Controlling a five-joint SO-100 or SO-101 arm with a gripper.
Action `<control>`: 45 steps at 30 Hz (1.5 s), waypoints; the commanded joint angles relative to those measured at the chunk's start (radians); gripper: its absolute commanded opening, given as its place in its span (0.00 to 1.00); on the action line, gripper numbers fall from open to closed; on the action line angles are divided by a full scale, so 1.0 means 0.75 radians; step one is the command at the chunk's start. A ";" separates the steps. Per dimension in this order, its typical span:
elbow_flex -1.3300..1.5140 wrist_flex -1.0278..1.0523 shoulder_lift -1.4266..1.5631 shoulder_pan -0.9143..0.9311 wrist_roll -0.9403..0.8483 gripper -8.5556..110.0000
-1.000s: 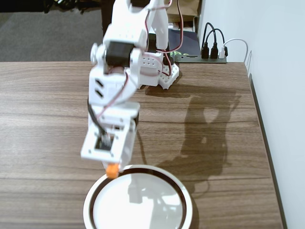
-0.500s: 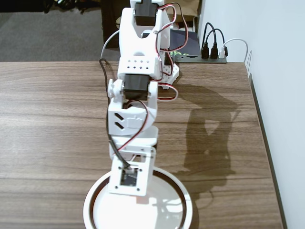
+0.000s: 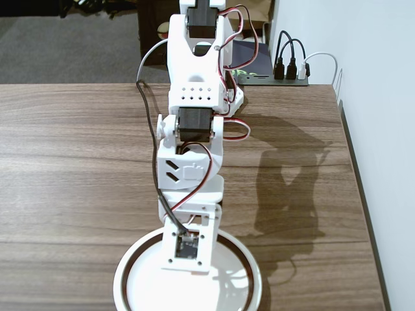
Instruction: Grasp a lego block and put it on the plate.
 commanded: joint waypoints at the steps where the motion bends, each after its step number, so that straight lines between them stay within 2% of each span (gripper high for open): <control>1: -0.063 -0.014 0.004 -0.012 0.004 0.11; 10: -0.063 -0.008 -0.010 -0.016 0.004 0.12; 16: -0.063 0.002 0.000 -0.020 0.016 0.22; 32: 0.018 0.100 0.221 0.000 0.035 0.22; 39: 0.241 0.164 0.522 0.020 0.098 0.21; 45: 0.515 0.147 0.783 0.020 0.207 0.08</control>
